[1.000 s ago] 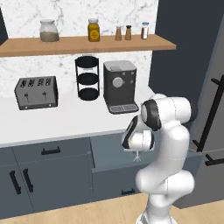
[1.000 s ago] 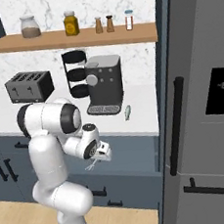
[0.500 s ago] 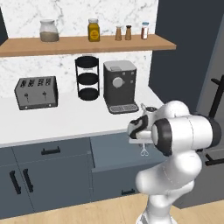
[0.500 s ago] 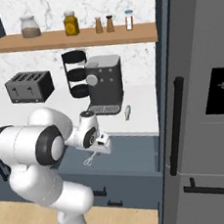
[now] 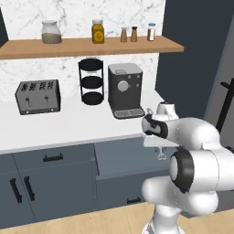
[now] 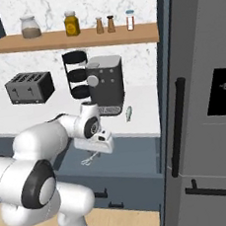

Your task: Pick the tongs from the drawer and place it on the counter.

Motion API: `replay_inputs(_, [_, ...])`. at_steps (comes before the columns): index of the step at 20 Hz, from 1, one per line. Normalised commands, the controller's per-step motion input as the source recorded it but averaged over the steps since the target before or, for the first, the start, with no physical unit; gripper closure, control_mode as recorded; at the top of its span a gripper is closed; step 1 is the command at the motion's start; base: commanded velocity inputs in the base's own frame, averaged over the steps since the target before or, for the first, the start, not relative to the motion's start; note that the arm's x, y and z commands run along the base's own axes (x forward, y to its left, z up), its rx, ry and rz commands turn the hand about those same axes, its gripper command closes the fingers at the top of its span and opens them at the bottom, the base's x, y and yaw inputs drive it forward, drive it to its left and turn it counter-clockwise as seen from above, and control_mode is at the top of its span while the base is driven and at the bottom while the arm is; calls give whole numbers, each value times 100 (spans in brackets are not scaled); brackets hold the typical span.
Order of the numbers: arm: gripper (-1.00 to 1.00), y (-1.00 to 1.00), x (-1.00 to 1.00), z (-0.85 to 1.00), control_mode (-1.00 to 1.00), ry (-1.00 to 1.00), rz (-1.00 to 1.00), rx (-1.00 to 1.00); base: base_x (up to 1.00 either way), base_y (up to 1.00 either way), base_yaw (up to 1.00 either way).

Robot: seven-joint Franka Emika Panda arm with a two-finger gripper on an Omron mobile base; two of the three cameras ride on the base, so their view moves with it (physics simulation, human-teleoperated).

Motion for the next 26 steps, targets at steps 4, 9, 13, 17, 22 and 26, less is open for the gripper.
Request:
replay_inputs(4, [100, 1, -29, 96, -100, 3, 0, 0, 0, 0, 0])
replay_inputs(9, [100, 18, 44, 88, -100, -5, 0, 0, 0, 0, 0])
replay_inputs(13, [100, 24, 100, 29, -100, -5, 0, 0, 0, 0, 0])
replay_inputs(17, [100, 8, 100, -7, -100, 0, -10, 0, 0, 0, 0])
replay_inputs(22, [100, 0, 99, -36, -100, 0, -29, 0, 0, 0, 0])
replay_inputs(26, [100, 0, 86, -53, -100, 0, -40, 0, 0, 0, 0])
